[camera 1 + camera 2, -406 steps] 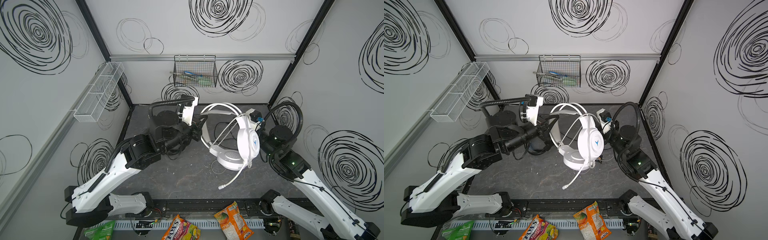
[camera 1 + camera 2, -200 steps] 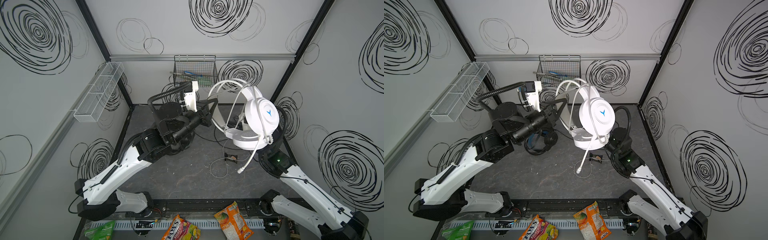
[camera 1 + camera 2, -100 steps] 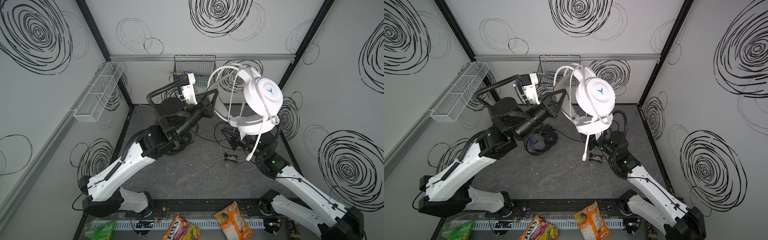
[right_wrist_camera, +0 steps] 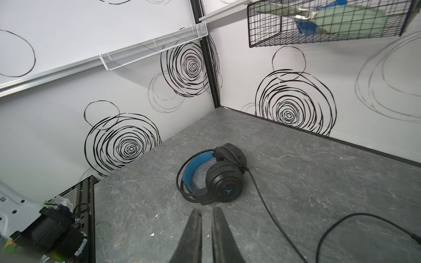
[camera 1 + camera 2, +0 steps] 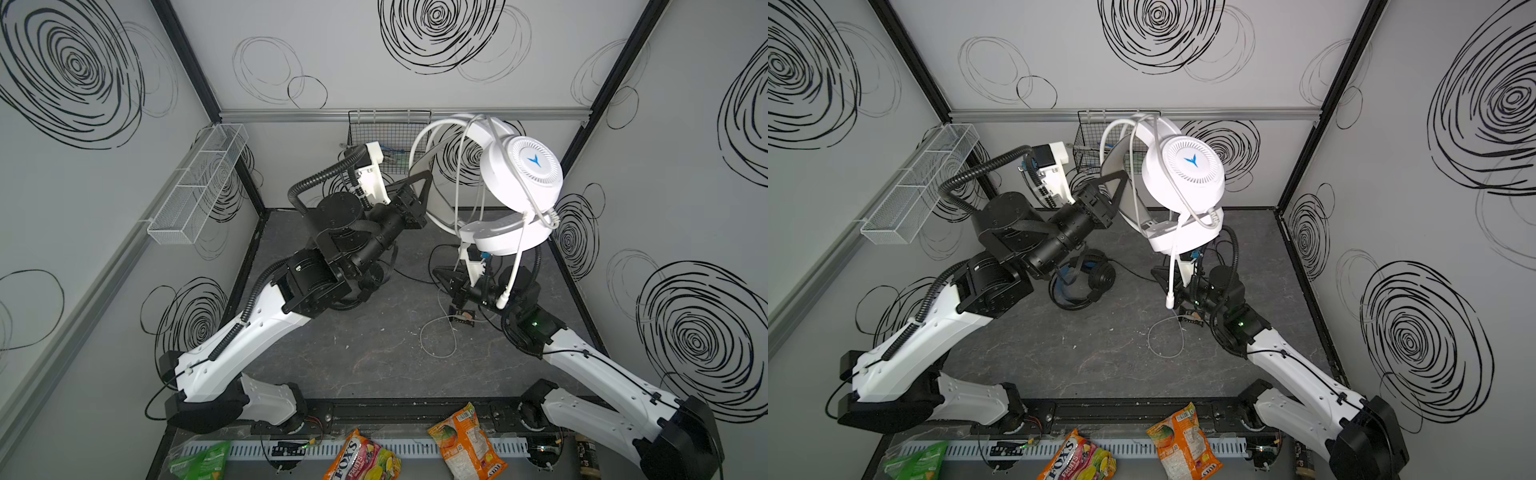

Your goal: Wrap the headphones

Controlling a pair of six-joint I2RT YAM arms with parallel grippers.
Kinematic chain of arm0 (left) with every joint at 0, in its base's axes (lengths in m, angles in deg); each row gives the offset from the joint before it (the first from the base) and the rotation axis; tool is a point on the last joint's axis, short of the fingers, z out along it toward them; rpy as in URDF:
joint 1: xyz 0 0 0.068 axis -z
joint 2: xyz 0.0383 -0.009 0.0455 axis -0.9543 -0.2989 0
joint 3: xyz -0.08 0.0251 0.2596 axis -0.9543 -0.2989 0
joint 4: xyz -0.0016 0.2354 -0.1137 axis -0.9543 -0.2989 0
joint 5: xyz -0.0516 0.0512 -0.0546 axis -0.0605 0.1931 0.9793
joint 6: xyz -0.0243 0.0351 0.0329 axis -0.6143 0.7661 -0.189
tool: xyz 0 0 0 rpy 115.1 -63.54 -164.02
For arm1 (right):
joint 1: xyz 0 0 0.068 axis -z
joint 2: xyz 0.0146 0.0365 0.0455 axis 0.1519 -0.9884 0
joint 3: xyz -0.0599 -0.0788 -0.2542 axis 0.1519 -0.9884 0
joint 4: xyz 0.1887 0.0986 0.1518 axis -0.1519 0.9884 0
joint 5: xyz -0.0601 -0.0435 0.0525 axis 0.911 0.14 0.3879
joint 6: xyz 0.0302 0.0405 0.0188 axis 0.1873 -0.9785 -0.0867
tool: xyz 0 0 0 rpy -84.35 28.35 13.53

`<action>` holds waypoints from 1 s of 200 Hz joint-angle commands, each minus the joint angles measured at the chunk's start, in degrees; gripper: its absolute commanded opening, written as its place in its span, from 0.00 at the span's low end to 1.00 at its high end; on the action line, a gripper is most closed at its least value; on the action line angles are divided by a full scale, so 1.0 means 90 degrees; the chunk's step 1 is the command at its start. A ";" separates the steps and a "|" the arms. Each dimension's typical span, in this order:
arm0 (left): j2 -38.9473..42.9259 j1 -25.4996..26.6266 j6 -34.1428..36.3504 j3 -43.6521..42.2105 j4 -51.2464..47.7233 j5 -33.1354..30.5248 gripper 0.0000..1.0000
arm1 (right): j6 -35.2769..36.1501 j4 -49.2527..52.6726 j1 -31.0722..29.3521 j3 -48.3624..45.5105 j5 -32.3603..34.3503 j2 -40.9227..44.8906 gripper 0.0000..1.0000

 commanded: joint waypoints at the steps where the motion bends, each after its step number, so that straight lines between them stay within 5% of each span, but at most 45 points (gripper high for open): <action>1: 0.0177 0.0028 -0.0372 0.0152 0.0902 -0.0404 0.00 | -0.0063 -0.0131 -0.0222 -0.0094 -0.0020 -0.0059 0.13; 103: 0.0192 -0.0441 -0.0293 -0.0071 0.0531 -0.2194 0.00 | 0.0872 0.1500 -0.2105 0.0370 0.1373 -0.0025 0.00; 200: -0.0030 -0.1134 0.1863 -0.0757 -0.0065 -0.3688 0.00 | 0.2006 0.3318 -0.4030 0.1560 0.3092 0.0169 0.00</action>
